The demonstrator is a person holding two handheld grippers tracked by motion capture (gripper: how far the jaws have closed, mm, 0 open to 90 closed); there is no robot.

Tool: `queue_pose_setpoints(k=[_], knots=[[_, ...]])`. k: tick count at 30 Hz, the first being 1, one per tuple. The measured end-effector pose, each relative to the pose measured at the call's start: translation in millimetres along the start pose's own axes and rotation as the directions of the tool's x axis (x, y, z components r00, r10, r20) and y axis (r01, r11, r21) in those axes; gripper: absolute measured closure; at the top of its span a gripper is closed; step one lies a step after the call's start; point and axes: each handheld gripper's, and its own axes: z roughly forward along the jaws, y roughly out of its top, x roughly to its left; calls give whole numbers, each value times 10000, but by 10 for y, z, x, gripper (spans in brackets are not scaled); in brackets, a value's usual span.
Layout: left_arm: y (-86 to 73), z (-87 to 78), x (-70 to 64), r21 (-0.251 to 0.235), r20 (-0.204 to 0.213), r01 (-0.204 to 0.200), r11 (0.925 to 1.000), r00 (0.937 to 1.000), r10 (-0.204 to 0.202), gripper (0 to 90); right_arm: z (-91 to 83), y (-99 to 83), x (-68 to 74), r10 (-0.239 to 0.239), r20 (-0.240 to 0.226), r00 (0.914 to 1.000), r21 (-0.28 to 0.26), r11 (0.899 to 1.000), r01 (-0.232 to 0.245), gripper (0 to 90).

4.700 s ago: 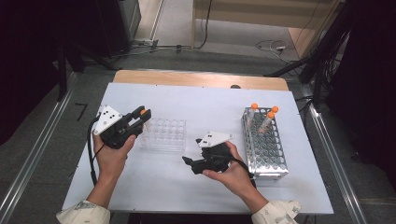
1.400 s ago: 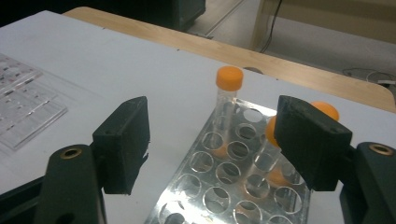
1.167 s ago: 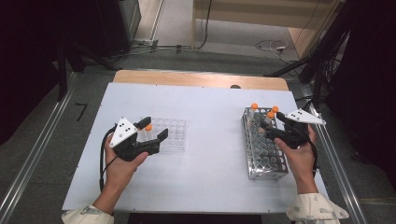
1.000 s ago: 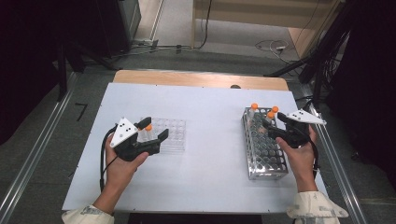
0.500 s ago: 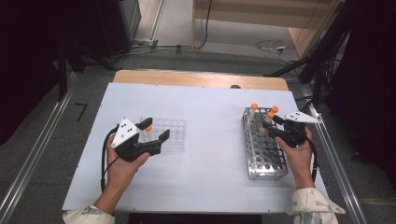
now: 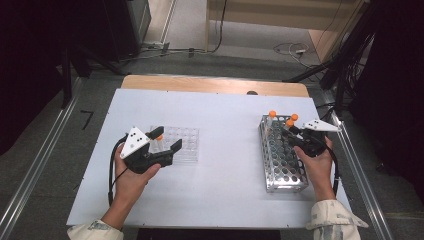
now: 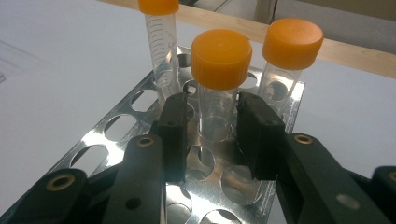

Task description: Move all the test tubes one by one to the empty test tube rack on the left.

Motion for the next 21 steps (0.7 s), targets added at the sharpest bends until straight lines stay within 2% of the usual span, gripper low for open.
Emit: queue_pose_setpoints(k=[12, 21], knots=[[0, 3, -10, 5, 24, -30, 10000, 10000, 30, 259, 43, -15, -18, 79, -81, 9999, -184, 9998, -80, 702], [0, 3, -13, 11, 38, -52, 10000, 10000, 52, 259, 15, -5, -22, 62, -17, 10000, -293, 9996, -62, 715]])
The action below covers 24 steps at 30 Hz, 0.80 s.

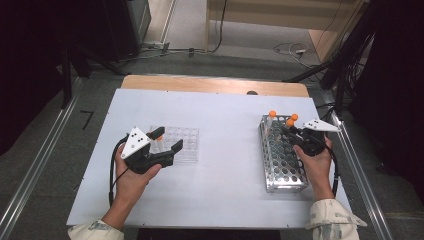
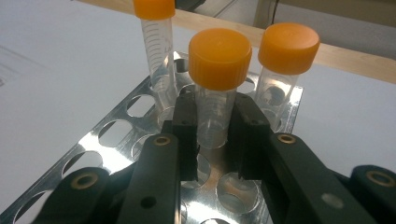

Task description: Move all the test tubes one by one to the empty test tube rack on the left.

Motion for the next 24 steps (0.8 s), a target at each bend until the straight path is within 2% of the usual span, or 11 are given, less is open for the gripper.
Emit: queue_pose_setpoints(k=[14, 24], knots=[[-3, 7, -6, 50, 7, 115, 9999, 9999, -115, 252, -141, 128, 48, 45, 197, 9998, -656, 9978, -31, 716], [4, -1, -1, 28, 31, 179, 9998, 9998, -179, 221, -309, 274, 108, -108, 434, 9990, -837, 9964, 145, 717]])
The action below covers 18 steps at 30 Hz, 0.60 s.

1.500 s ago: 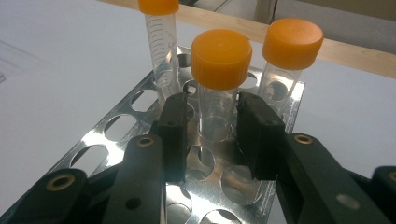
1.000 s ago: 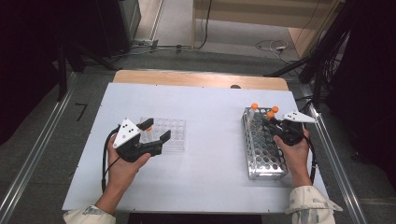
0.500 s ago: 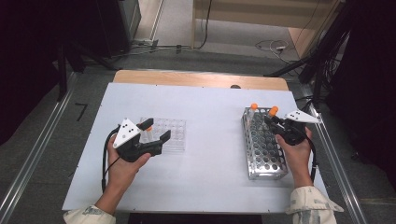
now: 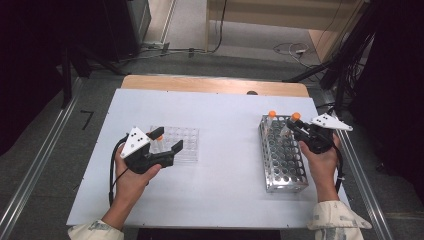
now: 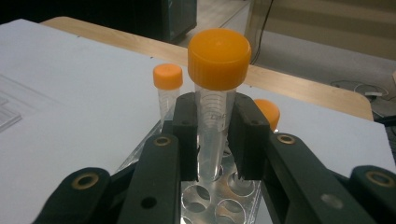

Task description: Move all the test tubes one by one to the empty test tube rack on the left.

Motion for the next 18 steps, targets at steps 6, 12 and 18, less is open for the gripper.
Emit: queue_pose_setpoints(k=[6, 12, 18], knots=[[10, -11, 2, -47, -81, 118, 9999, 9999, -119, 184, -145, 111, 89, -110, -226, 9997, -365, 9993, 102, 718], [15, -14, -3, -39, -75, 126, 9999, 9999, -126, 164, -224, 237, 301, -294, -960, 9949, -532, 9983, 244, 717], [20, -12, -21, -35, -66, 110, 9999, 9999, -110, 164, -217, 314, 574, -626, -1891, 9799, -626, 9967, 516, 718]])
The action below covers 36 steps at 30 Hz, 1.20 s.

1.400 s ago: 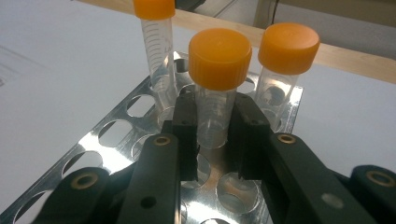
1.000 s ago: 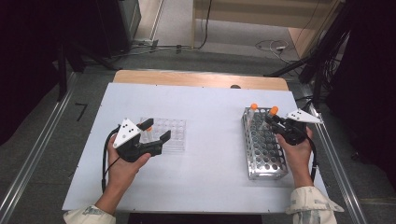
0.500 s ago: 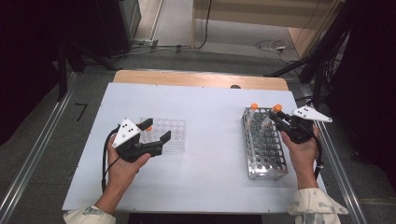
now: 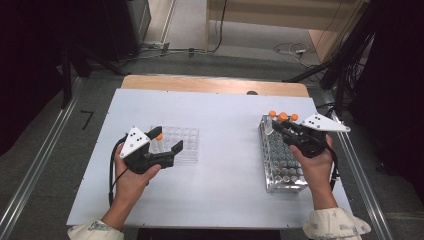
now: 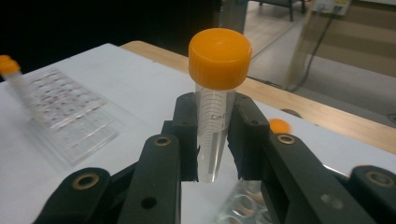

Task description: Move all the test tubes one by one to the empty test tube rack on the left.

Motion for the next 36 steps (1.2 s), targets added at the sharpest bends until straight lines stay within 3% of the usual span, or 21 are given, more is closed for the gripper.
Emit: queue_pose_setpoints(k=[6, 15, 24, 36], knots=[[0, 12, -36, 19, 96, -117, 9999, 9999, 117, 164, 177, -6, 324, -314, -975, 9947, 305, 9989, 345, 718], [-6, 41, -126, 119, 405, -284, 9995, 9988, 279, 164, 445, -78, 736, -562, -2217, 9735, 801, 9939, 757, 718], [-7, 84, -254, 181, 755, -454, 9988, 9962, 440, 164, 577, -98, 1024, -955, -2928, 9514, 963, 9870, 1287, 718], [-13, 164, -437, 280, 1339, -707, 9971, 9888, 664, 164, 744, -123, 1285, -1246, -3526, 9275, 1138, 9780, 1746, 718]])
